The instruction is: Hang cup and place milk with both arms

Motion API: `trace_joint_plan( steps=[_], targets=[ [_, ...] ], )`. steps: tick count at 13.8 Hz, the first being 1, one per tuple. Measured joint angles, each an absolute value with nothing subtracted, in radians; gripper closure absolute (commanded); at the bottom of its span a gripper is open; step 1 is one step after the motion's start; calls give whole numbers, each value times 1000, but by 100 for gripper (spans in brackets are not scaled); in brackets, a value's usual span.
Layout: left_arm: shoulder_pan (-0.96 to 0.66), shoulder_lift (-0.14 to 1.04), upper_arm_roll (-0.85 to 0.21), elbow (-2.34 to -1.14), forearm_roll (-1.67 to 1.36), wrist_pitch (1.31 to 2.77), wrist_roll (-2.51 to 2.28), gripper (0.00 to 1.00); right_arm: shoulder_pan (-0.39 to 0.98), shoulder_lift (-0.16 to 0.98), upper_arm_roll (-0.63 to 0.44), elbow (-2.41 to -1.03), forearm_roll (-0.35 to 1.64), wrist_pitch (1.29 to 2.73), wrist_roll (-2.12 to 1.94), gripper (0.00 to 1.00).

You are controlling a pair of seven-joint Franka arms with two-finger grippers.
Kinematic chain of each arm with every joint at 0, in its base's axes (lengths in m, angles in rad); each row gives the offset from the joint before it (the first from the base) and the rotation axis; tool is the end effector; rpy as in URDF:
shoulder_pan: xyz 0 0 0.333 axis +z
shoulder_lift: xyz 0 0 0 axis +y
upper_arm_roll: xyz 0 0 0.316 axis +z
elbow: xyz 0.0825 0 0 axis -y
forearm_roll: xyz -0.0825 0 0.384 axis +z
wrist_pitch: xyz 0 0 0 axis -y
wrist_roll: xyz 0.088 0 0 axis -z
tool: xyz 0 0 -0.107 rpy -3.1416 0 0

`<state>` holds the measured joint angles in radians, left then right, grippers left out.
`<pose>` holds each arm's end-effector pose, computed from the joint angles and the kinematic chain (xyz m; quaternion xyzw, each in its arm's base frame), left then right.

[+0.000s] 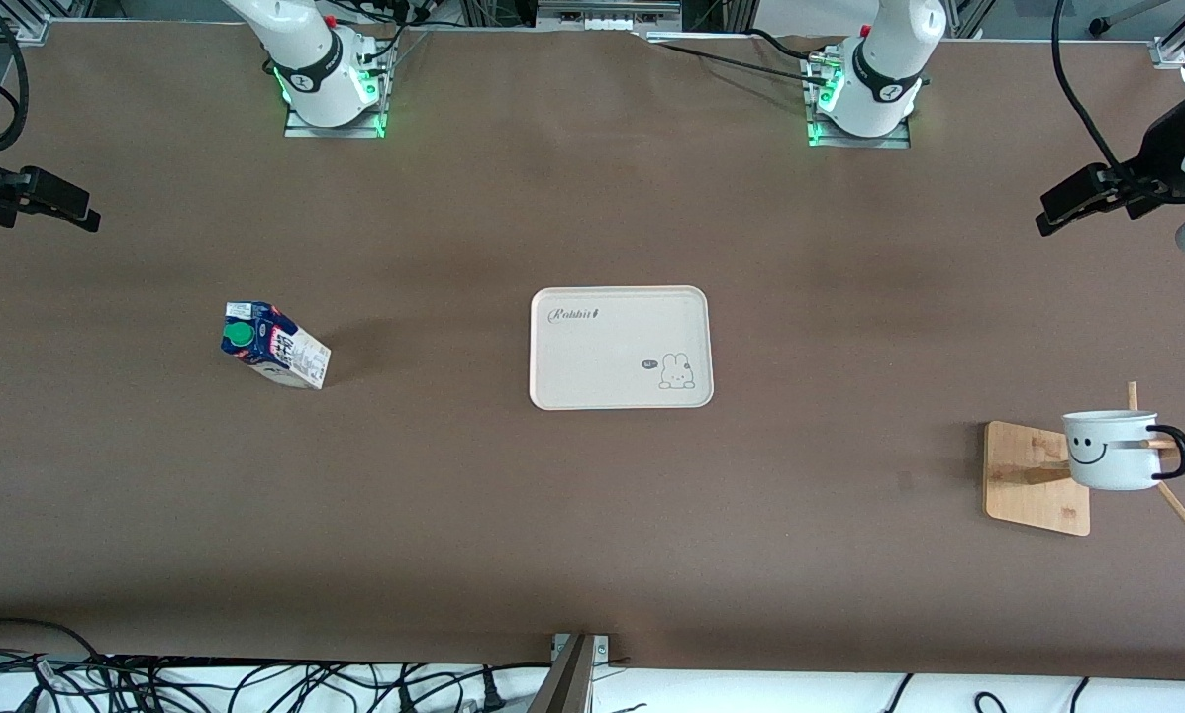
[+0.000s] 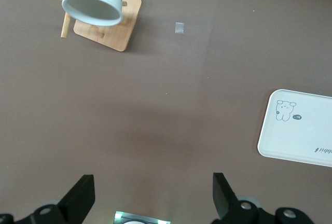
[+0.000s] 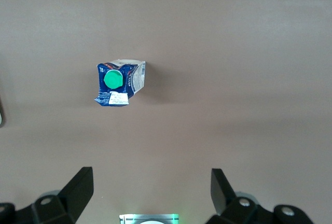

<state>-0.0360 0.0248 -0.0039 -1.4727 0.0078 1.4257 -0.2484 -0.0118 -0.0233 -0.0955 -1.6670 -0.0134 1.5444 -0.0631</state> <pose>0.5469 -0.0209 0.6442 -0.9939 -0.1044 0.0350 0.0089 0.5378 -0.0600 0.5899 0.9985 -0.0218 -0.0500 0.0013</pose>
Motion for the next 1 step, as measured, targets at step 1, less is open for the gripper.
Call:
trace_joint_plan(
  steps=[1],
  targets=[
    [-36, 25, -3, -1473, 8, 1426, -248, 0, -12, -23, -95, -1667, -13, 1544, -63, 0]
  ],
)
